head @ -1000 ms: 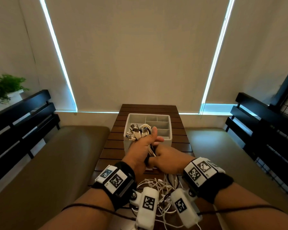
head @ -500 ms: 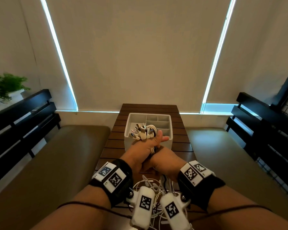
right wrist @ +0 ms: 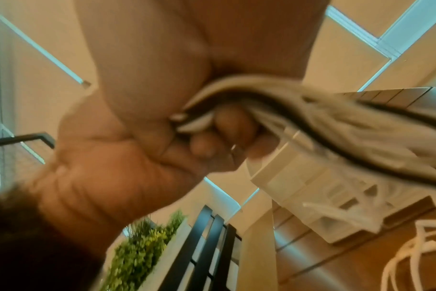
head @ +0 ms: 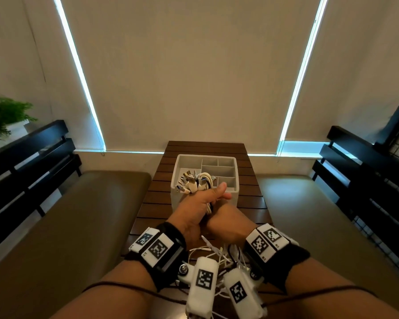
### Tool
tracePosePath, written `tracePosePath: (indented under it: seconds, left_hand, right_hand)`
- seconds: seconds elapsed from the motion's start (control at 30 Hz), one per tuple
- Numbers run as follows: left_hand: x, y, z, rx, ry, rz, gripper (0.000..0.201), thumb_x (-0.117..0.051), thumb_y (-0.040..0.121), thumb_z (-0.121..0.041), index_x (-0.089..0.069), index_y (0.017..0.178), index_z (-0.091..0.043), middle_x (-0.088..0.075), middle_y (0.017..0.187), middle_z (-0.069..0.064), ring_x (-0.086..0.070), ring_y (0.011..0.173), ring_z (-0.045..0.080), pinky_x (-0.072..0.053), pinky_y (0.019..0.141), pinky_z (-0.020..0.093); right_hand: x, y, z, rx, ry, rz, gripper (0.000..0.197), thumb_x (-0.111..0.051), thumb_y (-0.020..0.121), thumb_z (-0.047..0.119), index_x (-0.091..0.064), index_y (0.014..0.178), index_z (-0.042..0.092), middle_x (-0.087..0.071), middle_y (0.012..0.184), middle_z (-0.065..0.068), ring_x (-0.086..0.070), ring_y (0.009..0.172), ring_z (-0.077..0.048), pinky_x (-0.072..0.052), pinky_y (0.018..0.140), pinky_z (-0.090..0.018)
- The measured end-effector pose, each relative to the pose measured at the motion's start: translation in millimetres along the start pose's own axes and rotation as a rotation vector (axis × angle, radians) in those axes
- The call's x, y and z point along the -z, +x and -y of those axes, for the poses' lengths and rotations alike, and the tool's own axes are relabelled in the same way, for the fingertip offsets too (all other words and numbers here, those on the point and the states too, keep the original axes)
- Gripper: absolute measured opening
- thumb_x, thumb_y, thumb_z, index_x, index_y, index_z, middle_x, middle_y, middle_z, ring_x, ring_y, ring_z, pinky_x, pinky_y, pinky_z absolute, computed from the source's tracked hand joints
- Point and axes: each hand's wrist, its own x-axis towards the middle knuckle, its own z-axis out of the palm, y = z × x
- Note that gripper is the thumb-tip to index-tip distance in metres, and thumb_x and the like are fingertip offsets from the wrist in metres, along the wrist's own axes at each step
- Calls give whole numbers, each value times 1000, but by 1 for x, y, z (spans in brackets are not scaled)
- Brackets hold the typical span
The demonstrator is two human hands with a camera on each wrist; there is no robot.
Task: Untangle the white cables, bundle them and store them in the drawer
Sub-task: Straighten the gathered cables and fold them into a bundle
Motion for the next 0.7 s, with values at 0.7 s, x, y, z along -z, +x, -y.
tracePosePath:
  seconds: [0.7]
  left_hand:
    - [-5, -1, -14, -143, -51, 70, 26, -54, 83, 2, -55, 60, -12, -34, 45, 1, -37, 39, 15, -42, 49, 29]
  right_hand:
    - [52, 7, 1, 110, 958, -352, 44, -67, 74, 47, -56, 84, 6, -65, 59, 7, -60, 52, -5, -47, 49, -23]
